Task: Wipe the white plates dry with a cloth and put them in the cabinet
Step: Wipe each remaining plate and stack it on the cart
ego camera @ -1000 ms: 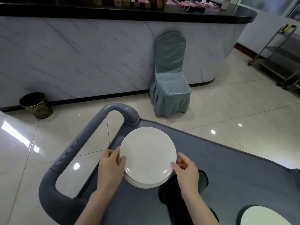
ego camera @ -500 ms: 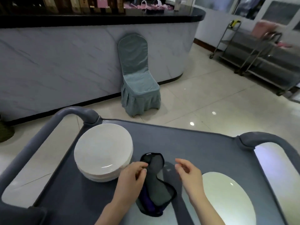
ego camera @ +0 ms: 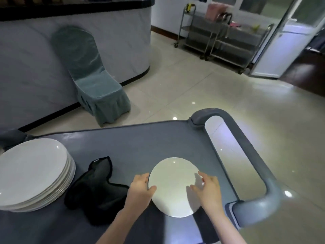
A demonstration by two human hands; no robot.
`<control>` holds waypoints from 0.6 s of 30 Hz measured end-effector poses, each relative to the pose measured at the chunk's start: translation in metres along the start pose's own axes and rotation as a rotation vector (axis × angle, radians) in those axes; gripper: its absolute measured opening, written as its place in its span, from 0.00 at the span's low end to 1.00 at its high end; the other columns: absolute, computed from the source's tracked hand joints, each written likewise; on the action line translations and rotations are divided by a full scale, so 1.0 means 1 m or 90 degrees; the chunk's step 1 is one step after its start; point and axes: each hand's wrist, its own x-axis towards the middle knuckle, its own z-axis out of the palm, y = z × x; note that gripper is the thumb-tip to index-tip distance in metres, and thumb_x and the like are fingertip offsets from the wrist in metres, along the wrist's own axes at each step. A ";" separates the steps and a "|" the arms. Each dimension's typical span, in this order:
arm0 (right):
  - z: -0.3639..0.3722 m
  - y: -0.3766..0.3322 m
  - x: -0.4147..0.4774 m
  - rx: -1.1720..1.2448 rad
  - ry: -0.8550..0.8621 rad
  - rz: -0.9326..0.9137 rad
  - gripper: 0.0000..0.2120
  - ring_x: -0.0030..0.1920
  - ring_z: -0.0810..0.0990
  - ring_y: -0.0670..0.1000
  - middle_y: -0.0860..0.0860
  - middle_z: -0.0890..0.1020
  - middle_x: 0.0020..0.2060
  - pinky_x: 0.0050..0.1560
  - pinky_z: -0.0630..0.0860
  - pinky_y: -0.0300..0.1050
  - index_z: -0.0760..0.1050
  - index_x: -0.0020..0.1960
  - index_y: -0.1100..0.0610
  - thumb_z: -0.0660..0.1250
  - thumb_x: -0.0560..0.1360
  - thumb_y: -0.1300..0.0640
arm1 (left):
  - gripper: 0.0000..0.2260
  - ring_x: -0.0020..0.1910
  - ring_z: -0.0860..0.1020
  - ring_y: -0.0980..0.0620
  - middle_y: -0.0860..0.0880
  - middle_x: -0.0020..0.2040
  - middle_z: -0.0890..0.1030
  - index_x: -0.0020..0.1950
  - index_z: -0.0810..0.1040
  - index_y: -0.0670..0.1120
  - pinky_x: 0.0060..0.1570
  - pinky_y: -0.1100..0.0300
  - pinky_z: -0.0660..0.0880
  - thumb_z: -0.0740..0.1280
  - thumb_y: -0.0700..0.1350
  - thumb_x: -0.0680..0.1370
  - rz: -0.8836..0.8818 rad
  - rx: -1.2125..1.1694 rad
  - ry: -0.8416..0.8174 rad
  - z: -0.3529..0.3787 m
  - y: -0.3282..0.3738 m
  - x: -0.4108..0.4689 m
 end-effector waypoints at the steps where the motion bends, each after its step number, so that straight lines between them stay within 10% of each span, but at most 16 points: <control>1: -0.002 0.007 0.000 -0.001 -0.005 0.013 0.25 0.59 0.73 0.58 0.54 0.70 0.54 0.57 0.71 0.45 0.74 0.68 0.56 0.74 0.72 0.59 | 0.09 0.50 0.73 0.52 0.53 0.46 0.76 0.52 0.78 0.49 0.48 0.58 0.70 0.69 0.41 0.73 -0.009 0.007 -0.006 0.005 0.001 0.000; 7: -0.003 0.025 0.004 0.066 -0.080 0.073 0.22 0.52 0.75 0.54 0.55 0.79 0.54 0.46 0.69 0.43 0.74 0.64 0.56 0.72 0.72 0.61 | 0.22 0.54 0.74 0.47 0.45 0.56 0.78 0.66 0.74 0.44 0.53 0.56 0.71 0.68 0.34 0.73 -0.045 0.009 0.000 0.026 -0.002 -0.002; 18: 0.012 0.021 0.000 0.341 -0.033 0.061 0.21 0.48 0.80 0.47 0.49 0.82 0.48 0.44 0.74 0.39 0.75 0.62 0.54 0.70 0.73 0.68 | 0.22 0.48 0.79 0.49 0.50 0.50 0.81 0.60 0.79 0.47 0.48 0.57 0.76 0.71 0.32 0.68 -0.046 -0.079 0.078 0.001 -0.005 -0.015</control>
